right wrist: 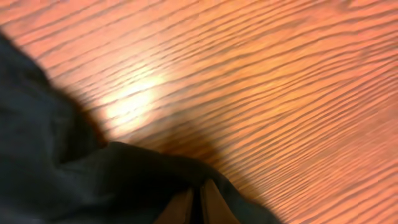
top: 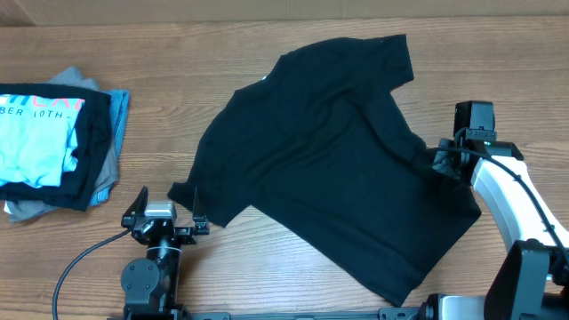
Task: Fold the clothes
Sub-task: 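Pull the lower right edge rightward to flatten, then release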
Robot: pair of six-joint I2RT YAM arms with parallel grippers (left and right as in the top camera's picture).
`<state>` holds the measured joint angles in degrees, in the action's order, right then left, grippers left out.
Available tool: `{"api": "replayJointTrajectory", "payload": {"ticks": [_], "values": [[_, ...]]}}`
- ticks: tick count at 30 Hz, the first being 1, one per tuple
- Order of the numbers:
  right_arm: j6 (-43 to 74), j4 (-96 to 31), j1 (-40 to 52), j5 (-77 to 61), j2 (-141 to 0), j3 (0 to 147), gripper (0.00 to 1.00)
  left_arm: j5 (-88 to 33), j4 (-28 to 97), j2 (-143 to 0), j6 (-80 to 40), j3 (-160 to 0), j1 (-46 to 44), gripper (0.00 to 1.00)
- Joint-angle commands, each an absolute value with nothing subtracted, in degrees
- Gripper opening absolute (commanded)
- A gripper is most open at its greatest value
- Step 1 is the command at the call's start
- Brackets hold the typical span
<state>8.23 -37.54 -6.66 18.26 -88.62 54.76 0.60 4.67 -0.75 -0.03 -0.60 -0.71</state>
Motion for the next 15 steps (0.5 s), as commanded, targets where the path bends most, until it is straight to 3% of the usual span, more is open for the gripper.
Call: {"api": "replayJointTrajectory", "payload": {"ticks": [1, 15], "values": [[7.2, -35.7, -7.2, 22.9, -88.8, 56.0, 0.04, 0.1, 4.5, -0.3, -0.6, -0.4, -0.4, 1.0], [7.1, -26.9, -19.5, 13.0, -91.9, 55.9, 0.04, 0.1, 4.5, -0.3, -0.6, -0.4, -0.4, 1.0]]}}
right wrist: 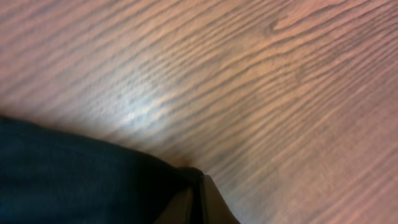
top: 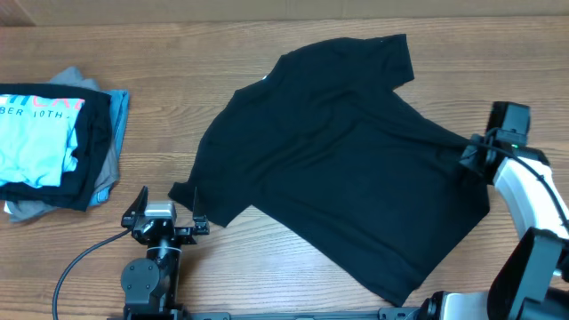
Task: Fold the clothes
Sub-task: 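Pull the lower right edge rightward to flatten, then release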
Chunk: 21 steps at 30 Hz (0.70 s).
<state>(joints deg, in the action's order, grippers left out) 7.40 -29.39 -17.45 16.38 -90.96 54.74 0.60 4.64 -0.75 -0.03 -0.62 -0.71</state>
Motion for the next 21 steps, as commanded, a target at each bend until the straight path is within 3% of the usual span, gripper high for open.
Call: {"api": "replayJointTrajectory", "payload": {"ticks": [1, 3, 4, 7, 11, 21], "values": [[7.2, -25.8, -19.7, 13.0, -92.3, 55.9, 0.12, 0.1, 4.5, -0.3, -0.6, -0.4, -0.4, 1.0], [7.2, -24.0, -20.0, 13.0, -93.2, 55.9, 0.41, 0.1, 4.5, -0.3, -0.6, -0.4, -0.4, 1.0], [7.2, -22.1, -20.0, 13.0, -94.2, 55.9, 0.62, 0.1, 4.5, -0.3, -0.6, -0.4, -0.4, 1.0], [7.2, -19.6, -20.0, 13.3, -95.5, 55.9, 0.82, 0.1, 4.5, -0.3, -0.6, -0.4, -0.4, 1.0], [7.2, -18.1, -20.0, 14.5, -96.0, 56.2, 1.0, 0.1, 4.5, -0.3, -0.6, -0.4, -0.4, 1.0], [12.7, -39.8, -20.0, 8.9, -91.1, 72.2, 1.0, 0.1, 4.5, -0.3, -0.6, -0.4, -0.4, 1.0]]}}
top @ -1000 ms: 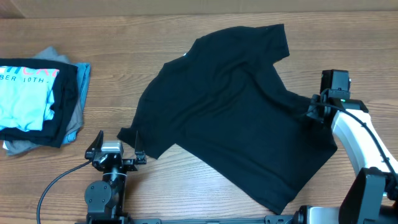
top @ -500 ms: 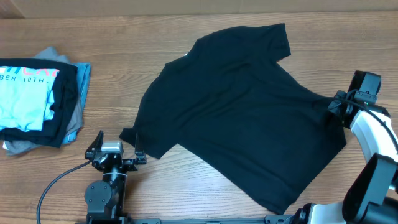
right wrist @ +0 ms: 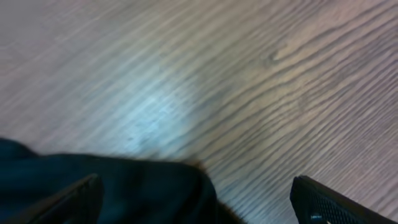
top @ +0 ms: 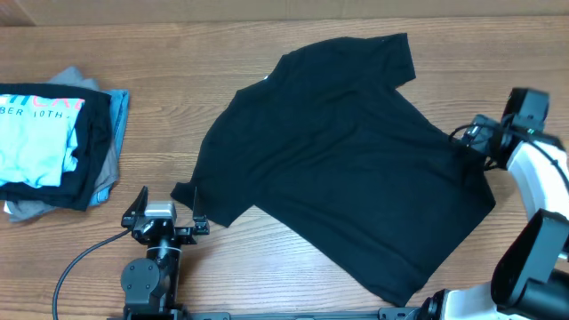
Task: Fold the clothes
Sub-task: 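Pull the lower right edge rightward to flatten, then release, then reach the left gripper to the t-shirt's left sleeve area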
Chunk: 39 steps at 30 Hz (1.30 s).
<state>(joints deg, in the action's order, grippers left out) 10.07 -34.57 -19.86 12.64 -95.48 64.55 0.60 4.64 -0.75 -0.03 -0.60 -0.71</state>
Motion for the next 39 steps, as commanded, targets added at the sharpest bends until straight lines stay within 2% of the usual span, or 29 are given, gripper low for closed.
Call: {"api": "replayJointTrajectory", "payload": {"ticks": [1, 5, 22, 25, 30, 33, 39], "values": [[12.7, -41.7, -20.0, 8.1, -90.6, 73.6, 1.0, 0.1, 4.5, -0.3, -0.6, -0.4, -0.4, 1.0], [12.6, -50.0, -20.0, 7.8, -88.9, 78.7, 1.0, 0.1, 4.5, -0.3, -0.6, -0.4, -0.4, 1.0], [12.6, -50.3, -20.0, 7.8, -88.8, 78.7, 1.0, -0.2, 4.5, -0.3, -0.7, -0.4, -0.4, 1.0], [12.6, -50.3, -20.0, 7.8, -88.8, 78.7, 1.0, -4.6, 4.1, -0.3, -3.2, -0.4, -0.4, 1.0], [12.6, -50.3, -20.0, 7.8, -88.8, 78.7, 1.0, -23.0, 1.5, -0.3, -13.2, -2.7, -0.4, 1.0], [12.6, -50.3, -20.0, 7.8, -88.8, 78.7, 1.0, -24.1, 3.9, -0.3, -17.2, -7.7, -0.4, 1.0], [12.6, -50.3, -20.0, 7.8, -88.8, 78.7, 1.0, -23.9, 14.4, -6.0, -13.8, -24.9, -0.4, 1.0]]}}
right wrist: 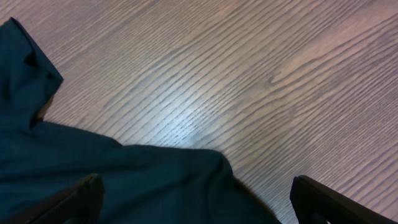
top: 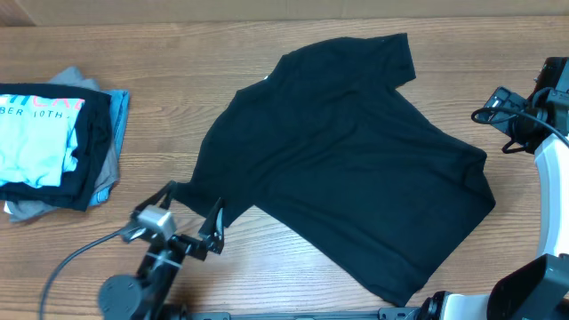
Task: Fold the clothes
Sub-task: 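Reach the left gripper to the t-shirt's left sleeve area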
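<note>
A black T-shirt [top: 347,151] lies spread out across the middle of the table. My right gripper [top: 500,120] is open off the shirt's right corner, apart from the cloth. In the right wrist view, the right gripper [right wrist: 199,208] has its fingertips [right wrist: 78,199] set wide with nothing between them. The shirt's edge [right wrist: 124,180] lies flat on the wood under them. My left gripper [top: 196,211] is open at the front left, tilted, right beside the shirt's lower-left sleeve [top: 185,192].
A stack of folded clothes [top: 53,142], light blue on top, sits at the left edge. Bare wooden tabletop [top: 267,267] shows in front of the shirt and to its right. The left arm's cable [top: 76,258] trails along the front left.
My right gripper, open at the shirt's right edge before, now stands farther right and back, clear of the cloth. The left gripper has shifted right and tilted toward the sleeve.
My right gripper was shut on the shirt's bunched right edge. Then it was farther right, still shut, and the cloth lay flatter. Then it was open with the edge released. Now it is clear of the shirt, and the left arm has moved for the first time.
</note>
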Robot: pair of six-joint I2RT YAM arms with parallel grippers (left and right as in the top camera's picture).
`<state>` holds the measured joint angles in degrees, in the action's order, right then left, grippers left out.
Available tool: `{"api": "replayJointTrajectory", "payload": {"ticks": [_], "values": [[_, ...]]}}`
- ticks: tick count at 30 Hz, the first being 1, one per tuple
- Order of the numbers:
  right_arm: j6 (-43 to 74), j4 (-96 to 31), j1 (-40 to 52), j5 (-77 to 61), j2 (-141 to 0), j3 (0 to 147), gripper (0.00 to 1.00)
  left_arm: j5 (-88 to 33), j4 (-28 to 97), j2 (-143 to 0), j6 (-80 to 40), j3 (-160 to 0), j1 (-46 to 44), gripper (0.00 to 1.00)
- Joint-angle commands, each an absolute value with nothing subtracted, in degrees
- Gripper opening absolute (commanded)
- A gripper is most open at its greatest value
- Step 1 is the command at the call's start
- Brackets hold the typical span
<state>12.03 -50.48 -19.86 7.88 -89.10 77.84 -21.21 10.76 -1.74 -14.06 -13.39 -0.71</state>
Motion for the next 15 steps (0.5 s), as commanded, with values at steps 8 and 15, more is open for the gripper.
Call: {"api": "replayJointTrajectory", "payload": {"ticks": [8, 15], "values": [[12.6, -50.3, -20.0, 7.8, -88.8, 78.7, 1.0, -24.1, 49.3, -45.5, -5.7, -69.5, -0.6, 1.0], [12.6, -50.3, -20.0, 7.8, -88.8, 78.7, 1.0, -19.2, 76.8, -81.9, -4.2, -114.4, -8.0, 1.0]]}}
